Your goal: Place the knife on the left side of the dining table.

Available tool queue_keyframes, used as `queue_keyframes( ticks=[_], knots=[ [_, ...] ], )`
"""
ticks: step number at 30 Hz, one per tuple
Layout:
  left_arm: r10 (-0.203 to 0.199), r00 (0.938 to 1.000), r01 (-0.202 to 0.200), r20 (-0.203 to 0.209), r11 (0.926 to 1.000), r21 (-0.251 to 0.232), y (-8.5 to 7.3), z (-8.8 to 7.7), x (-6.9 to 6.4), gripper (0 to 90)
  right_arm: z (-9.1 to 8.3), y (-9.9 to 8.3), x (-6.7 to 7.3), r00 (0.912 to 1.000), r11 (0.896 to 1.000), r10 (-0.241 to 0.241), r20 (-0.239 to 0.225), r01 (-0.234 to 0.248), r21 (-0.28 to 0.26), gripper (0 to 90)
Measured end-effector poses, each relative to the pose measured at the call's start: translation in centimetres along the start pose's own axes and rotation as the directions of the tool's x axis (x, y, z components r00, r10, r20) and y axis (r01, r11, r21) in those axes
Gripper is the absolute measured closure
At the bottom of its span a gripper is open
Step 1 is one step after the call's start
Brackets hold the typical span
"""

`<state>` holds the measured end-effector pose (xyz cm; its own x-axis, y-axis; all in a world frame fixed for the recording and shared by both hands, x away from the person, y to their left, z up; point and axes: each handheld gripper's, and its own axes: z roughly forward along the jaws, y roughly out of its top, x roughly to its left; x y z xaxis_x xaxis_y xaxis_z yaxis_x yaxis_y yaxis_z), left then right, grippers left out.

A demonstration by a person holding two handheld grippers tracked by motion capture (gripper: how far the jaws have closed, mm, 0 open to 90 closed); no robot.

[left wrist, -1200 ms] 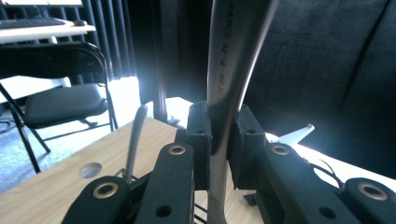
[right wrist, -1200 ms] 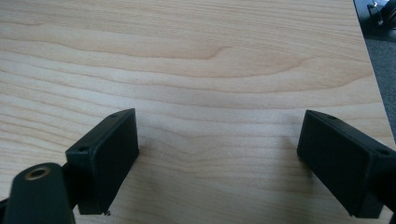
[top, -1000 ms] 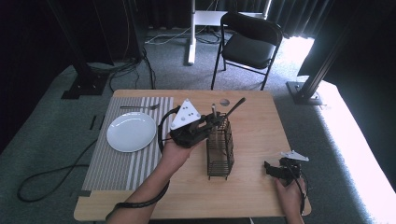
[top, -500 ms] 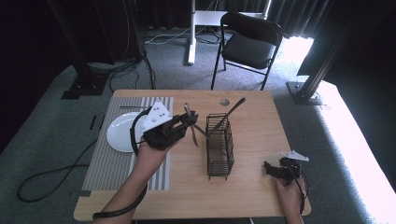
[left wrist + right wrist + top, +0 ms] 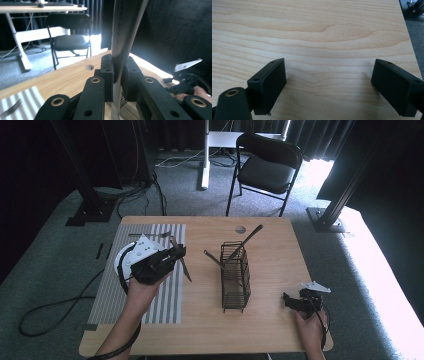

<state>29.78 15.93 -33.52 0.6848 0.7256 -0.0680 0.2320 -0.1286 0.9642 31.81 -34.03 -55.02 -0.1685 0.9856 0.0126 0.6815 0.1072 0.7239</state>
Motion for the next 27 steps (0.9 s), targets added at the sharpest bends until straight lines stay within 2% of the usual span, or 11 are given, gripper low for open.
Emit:
queue_keyframes(
  ticks=[5, 9, 14, 16, 17, 20, 24, 25, 27],
  knots=[
    [-0.032, 0.9988, 0.034, -0.036, 0.9988, 0.036, -2.4, -0.2, 1.5, 81.7, 0.0, 0.0, 0.0, 1.0, 1.0, -0.001, -0.001, 0.001, -0.001, 12.0],
    [-0.079, 0.995, 0.082, -0.062, 0.9954, 0.049, -4.2, -0.5, 2.8, 81.7, 0.0, 0.0, 0.0, 1.0, 1.0, 0.0, 0.0, 0.0, 0.0, 12.0],
    [-0.114, 0.9897, 0.121, -0.086, 0.9898, 0.075, -6.2, -0.3, 3.8, 81.8, 0.0, 0.0, 0.0, 1.0, 1.0, 0.0, -0.001, 0.0, 0.001, 12.0],
    [-0.11, 0.9894, 0.118, -0.095, 0.9893, 0.086, -6.7, -0.2, 4.0, 81.8, 0.0, 0.0, 0.0, 1.0, 1.0, 0.0, 0.0, 0.0, 0.001, 12.0],
    [-0.123, 0.9876, 0.132, -0.097, 0.9877, 0.084, -7.0, 0.0, 4.1, 81.8, 0.0, 0.0, 0.0, 1.0, 1.0, 0.0, 0.0, 0.0, 0.001, 12.0],
    [-0.126, 0.9869, 0.135, -0.101, 0.987, 0.088, -7.4, 0.2, 4.4, 81.9, 0.0, 0.0, 0.0, 1.0, 1.0, 0.0, 0.0, 0.0, 0.001, 12.0],
    [-0.149, 0.9832, 0.16, -0.105, 0.9817, 0.103, -8.3, 1.0, 5.1, 82.0, 0.0, 0.0, 0.0, 1.0, 1.0, 0.0, 0.0, 0.0, 0.001, 12.0],
    [-0.143, 0.9832, 0.155, -0.114, 0.9822, 0.107, -8.4, 1.2, 5.2, 82.1, 0.0, 0.0, 0.0, 1.0, 1.0, 0.0, 0.0, 0.0, 0.001, 12.0],
    [-0.156, 0.9822, 0.168, -0.105, 0.9793, 0.113, -8.7, 1.4, 5.3, 82.1, 0.0, 0.0, 0.0, 1.0, 1.0, 0.0, 0.0, 0.0, 0.001, 12.0]
  ],
)
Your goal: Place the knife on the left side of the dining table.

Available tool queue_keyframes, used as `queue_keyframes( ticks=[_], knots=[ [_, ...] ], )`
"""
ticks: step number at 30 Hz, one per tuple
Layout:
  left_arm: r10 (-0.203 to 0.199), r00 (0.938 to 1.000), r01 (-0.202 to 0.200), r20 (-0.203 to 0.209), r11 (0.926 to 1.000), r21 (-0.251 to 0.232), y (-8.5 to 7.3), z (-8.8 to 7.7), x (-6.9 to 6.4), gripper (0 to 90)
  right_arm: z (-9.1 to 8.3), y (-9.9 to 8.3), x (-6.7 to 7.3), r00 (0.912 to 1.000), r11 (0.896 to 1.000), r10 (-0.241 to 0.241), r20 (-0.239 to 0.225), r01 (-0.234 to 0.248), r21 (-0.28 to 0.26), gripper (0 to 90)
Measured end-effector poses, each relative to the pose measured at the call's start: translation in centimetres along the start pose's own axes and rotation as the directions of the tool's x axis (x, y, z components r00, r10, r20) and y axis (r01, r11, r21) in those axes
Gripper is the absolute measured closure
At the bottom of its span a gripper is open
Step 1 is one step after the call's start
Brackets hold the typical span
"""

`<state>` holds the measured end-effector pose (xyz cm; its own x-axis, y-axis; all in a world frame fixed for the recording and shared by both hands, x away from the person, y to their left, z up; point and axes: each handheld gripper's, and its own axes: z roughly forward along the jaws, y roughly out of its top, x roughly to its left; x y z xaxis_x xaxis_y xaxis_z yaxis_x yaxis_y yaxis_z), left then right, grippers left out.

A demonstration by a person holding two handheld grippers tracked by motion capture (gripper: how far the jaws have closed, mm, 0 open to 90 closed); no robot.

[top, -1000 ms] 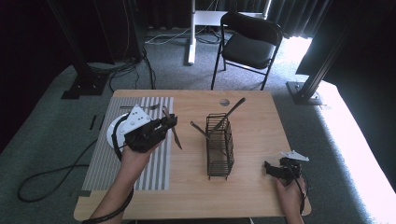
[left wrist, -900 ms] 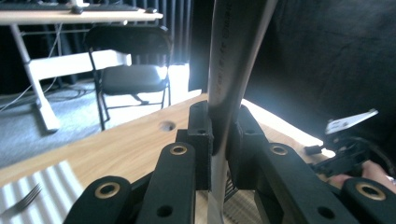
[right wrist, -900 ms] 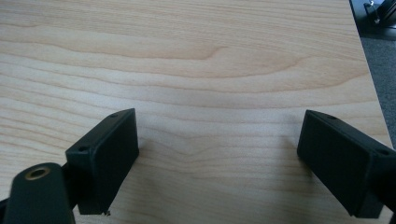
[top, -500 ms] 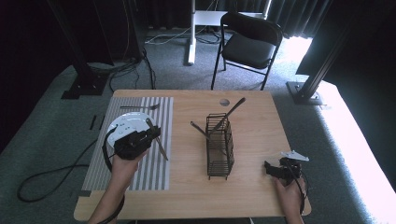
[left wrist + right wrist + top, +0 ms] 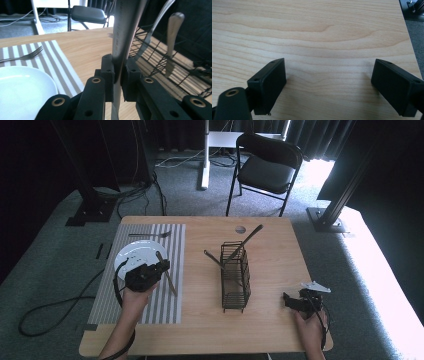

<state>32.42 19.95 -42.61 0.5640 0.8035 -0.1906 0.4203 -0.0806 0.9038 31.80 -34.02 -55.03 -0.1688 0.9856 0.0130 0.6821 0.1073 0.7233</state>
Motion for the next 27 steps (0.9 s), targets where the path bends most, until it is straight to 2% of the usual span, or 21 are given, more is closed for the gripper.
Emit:
queue_keyframes(
  ticks=[2, 4, 6, 12, 14, 20, 22, 27],
  knots=[
    [-0.002, 1.0, 0.002, 0.0, 1.0, 0.002, -0.2, 0.3, 0.0, 82.1, 0.0, 0.0, 0.0, 1.0, 1.0, 0.0, 0.0, 0.0, 0.0, 12.0],
    [-0.022, 0.9997, 0.022, 0.011, 0.9998, -0.003, -0.3, 0.6, 0.1, 82.2, 0.0, 0.0, 0.0, 1.0, 1.0, 0.0, 0.0, 0.0, 0.0, 12.0],
    [-0.007, 1.0, 0.007, -0.005, 1.0, -0.002, -0.5, 0.9, 0.0, 82.2, 0.0, 0.0, 0.0, 1.0, 1.0, 0.0, 0.0, 0.0, 0.0, 12.0],
    [-0.013, 0.9999, 0.013, 0.0, 0.9999, 0.002, -0.5, 0.7, 0.1, 82.3, 0.0, 0.0, 0.0, 1.0, 1.0, 0.0, 0.0, 0.0, 0.0, 12.0],
    [-0.009, 1.0, 0.009, 0.003, 0.9999, 0.011, -0.5, 0.5, 0.1, 82.1, 0.0, 0.0, 0.0, 1.0, 1.0, 0.0, 0.0, 0.0, 0.0, 12.0],
    [-0.029, 0.9994, 0.029, -0.019, 0.9994, 0.016, -0.8, -0.5, 0.6, 81.5, 0.0, 0.0, 0.0, 1.0, 1.0, 0.0, 0.0, 0.0, 0.0, 12.0],
    [-0.037, 0.9987, 0.038, -0.036, 0.9992, 0.016, -0.8, -1.0, 0.9, 77.8, 0.0, 0.0, 0.0, 1.0, 1.0, 0.0, 0.0, 0.0, 0.0, 12.0],
    [-0.053, 0.9955, 0.054, -0.079, 0.9984, 0.017, -1.5, -2.3, 1.8, 76.9, 0.0, 0.0, 0.0, 1.0, 1.0, 0.0, 0.0, 0.0, 0.0, 12.0]
  ],
)
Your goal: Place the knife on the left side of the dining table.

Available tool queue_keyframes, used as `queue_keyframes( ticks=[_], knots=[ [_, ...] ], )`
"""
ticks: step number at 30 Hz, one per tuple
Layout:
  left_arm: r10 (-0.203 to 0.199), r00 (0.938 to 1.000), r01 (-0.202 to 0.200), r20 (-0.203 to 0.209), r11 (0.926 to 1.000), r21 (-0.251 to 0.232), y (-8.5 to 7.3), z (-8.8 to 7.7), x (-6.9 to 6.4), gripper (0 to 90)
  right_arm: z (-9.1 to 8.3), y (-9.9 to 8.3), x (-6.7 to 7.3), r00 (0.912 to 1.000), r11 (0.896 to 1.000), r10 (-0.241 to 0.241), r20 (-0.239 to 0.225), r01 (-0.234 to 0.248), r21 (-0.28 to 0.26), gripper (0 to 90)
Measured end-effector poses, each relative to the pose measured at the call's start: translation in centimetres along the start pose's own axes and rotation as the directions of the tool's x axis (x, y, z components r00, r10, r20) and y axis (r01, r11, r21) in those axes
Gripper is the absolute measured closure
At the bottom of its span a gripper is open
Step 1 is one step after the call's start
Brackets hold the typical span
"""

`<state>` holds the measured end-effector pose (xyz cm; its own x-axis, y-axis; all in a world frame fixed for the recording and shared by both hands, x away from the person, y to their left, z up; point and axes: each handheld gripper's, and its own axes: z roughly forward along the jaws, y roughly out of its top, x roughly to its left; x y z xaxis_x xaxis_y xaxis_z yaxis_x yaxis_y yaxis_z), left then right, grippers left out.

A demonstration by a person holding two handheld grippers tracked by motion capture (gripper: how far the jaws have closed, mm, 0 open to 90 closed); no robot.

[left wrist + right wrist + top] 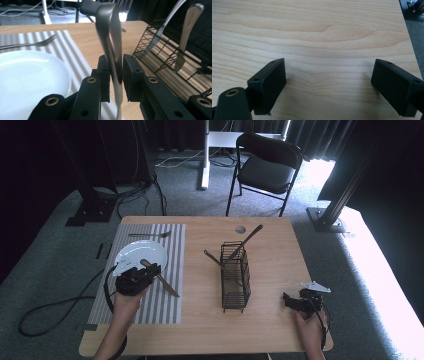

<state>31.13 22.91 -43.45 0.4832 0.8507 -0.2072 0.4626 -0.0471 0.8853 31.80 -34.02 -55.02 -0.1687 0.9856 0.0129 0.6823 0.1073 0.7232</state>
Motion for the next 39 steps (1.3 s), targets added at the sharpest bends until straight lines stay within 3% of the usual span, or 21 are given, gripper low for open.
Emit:
queue_keyframes(
  ticks=[7, 14, 20, 33, 39],
  knots=[
    [-0.055, 0.9968, 0.053, -0.058, 0.9983, -0.021, -1.5, -1.0, 1.4, 74.9, 0.0, 0.0, 0.0, 1.0, 1.0, 0.001, 0.0, -0.001, 0.0, 12.0],
    [-0.116, 0.9897, 0.113, -0.084, 0.9925, -0.047, -3.0, -1.9, 2.7, 72.5, 0.0, 0.0, 0.0, 1.0, 1.0, 0.002, 0.0, -0.002, 0.001, 12.0],
    [-0.123, 0.9863, 0.117, -0.11, 0.9913, -0.061, -3.3, -2.3, 3.2, 70.5, 0.0, 0.0, 0.0, 1.0, 1.0, 0.002, 0.0, -0.002, 0.001, 12.0],
    [-0.187, 0.9681, 0.174, -0.167, 0.9806, -0.091, -4.5, -3.8, 5.6, 65.4, 0.0, 0.0, 0.0, 1.0, 1.0, 0.002, 0.0, -0.002, 0.001, 12.0],
    [-0.251, 0.9549, 0.239, -0.159, 0.9669, -0.09, -5.9, -4.2, 7.3, 63.7, 0.0, 0.0, 0.0, 1.0, 1.0, 0.002, 0.0, -0.002, 0.001, 12.0]
  ],
)
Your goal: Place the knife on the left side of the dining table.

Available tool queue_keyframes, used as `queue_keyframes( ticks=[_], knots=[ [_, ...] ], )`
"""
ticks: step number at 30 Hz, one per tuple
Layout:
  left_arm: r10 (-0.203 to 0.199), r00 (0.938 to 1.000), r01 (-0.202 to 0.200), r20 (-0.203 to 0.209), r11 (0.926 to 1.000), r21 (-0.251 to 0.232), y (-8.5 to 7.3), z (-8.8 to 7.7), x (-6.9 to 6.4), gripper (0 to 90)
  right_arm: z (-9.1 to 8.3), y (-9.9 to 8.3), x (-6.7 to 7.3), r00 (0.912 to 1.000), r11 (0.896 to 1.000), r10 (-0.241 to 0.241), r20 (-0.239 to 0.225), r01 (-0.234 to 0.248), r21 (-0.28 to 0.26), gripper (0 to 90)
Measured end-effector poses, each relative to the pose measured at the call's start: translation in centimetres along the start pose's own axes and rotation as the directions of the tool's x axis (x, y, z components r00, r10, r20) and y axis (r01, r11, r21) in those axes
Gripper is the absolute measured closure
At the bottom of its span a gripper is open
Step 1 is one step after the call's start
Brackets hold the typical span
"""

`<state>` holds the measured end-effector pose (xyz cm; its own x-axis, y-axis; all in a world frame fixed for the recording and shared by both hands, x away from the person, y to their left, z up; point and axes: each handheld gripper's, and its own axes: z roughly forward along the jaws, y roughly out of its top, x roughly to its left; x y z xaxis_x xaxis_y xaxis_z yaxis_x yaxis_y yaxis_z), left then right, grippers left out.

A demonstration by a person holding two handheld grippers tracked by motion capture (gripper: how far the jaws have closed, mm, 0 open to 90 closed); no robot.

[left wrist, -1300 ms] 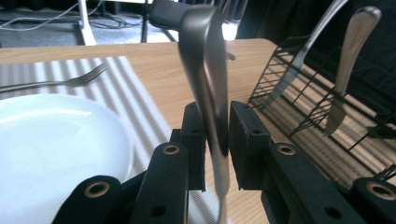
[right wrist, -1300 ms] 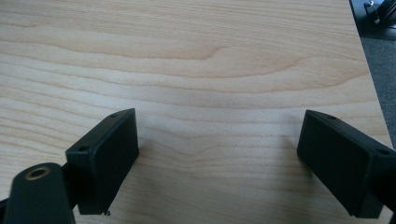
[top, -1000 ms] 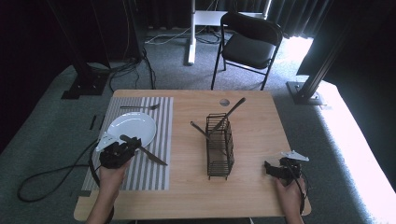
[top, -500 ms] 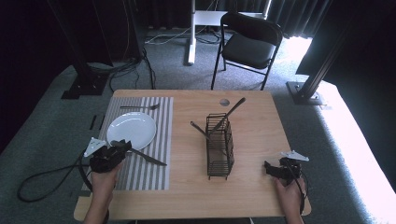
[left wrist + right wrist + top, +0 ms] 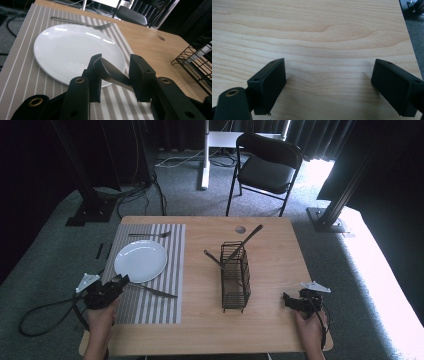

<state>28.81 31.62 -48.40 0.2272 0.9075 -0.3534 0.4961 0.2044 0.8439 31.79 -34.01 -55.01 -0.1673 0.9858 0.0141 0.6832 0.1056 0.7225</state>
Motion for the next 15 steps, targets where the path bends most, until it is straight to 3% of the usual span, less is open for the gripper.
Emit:
queue_keyframes(
  ticks=[8, 9, 15],
  knots=[
    [-0.044, 0.999, 0.044, 0.0, 0.9981, 0.044, -1.1, 0.3, 2.3, 58.1, 0.0, 0.0, 0.0, 1.0, 1.0, 0.0, 0.0, 0.0, 0.0, 12.0],
    [-0.066, 0.9978, 0.065, 0.009, 0.9964, 0.055, -1.4, 0.5, 2.8, 57.9, 0.0, 0.0, 0.0, 1.0, 1.0, 0.0, 0.0, 0.0, 0.0, 12.0],
    [-0.094, 0.9956, 0.094, -0.001, 0.9926, 0.077, -2.0, 1.3, 4.1, 54.4, 0.0, 0.0, 0.0, 1.0, 1.0, 0.0, 0.0, 0.0, 0.0, 12.0]
  ],
)
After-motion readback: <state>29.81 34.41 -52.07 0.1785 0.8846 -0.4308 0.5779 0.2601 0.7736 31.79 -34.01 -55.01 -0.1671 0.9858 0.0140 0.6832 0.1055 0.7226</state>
